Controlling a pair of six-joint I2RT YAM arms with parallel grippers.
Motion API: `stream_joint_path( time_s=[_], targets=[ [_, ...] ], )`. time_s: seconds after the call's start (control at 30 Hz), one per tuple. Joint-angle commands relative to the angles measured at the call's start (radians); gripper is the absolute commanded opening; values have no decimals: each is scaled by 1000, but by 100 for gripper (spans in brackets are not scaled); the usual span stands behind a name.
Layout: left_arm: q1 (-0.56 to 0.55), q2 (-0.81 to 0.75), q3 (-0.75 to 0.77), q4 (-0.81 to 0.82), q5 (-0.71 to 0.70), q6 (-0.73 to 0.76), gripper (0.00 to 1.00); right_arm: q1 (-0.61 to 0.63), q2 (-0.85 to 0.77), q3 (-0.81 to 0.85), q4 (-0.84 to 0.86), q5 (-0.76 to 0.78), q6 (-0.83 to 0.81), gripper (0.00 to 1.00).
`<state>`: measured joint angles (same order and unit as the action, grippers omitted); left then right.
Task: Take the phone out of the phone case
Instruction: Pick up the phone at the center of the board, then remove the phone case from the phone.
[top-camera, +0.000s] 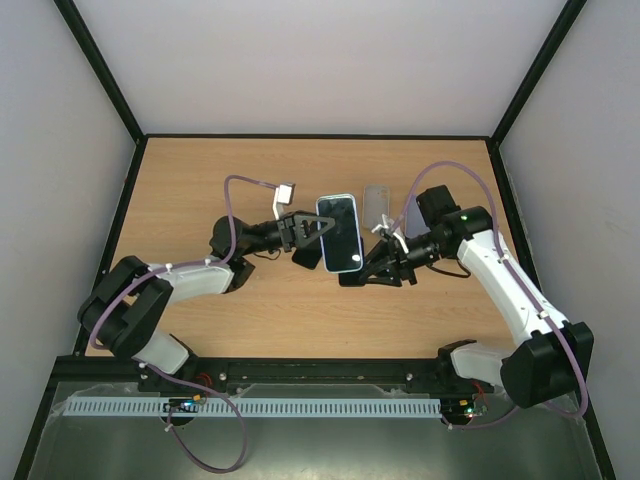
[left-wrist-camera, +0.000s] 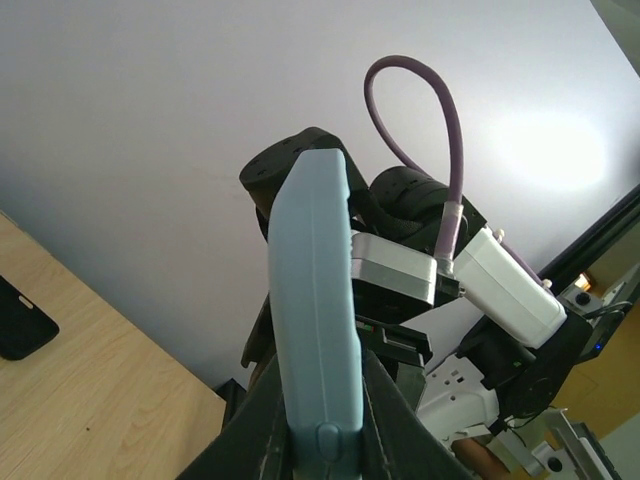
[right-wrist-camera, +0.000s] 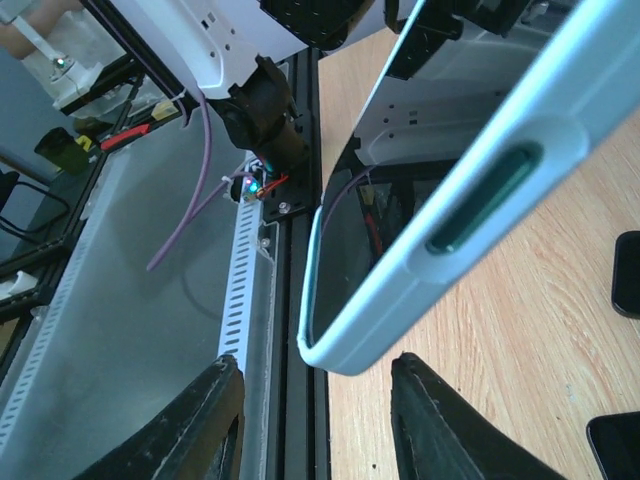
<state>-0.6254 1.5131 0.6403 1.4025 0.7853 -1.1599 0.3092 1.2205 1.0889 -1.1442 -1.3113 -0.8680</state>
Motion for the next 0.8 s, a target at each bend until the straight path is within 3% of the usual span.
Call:
stream_joint_path(
  time_s=[0.0,0.13,0.5,0.63,0.77],
  targets=[
    [-9,1,27,127,10,-3,2,15,3,35,6,-45,29,40],
    [-17,3,31,124,18,0,3,27,7,34,48,-41,83,37],
    [-21,19,56,135,71,-40,2,49,-9,24,77,6,64,12],
    [-29,44,81,204,120,-125,2,58,-14,34,83,28,51,9],
    [-29,91,124,348,167,-323,2,62,-26,49,68,74,-13,8]
  ],
)
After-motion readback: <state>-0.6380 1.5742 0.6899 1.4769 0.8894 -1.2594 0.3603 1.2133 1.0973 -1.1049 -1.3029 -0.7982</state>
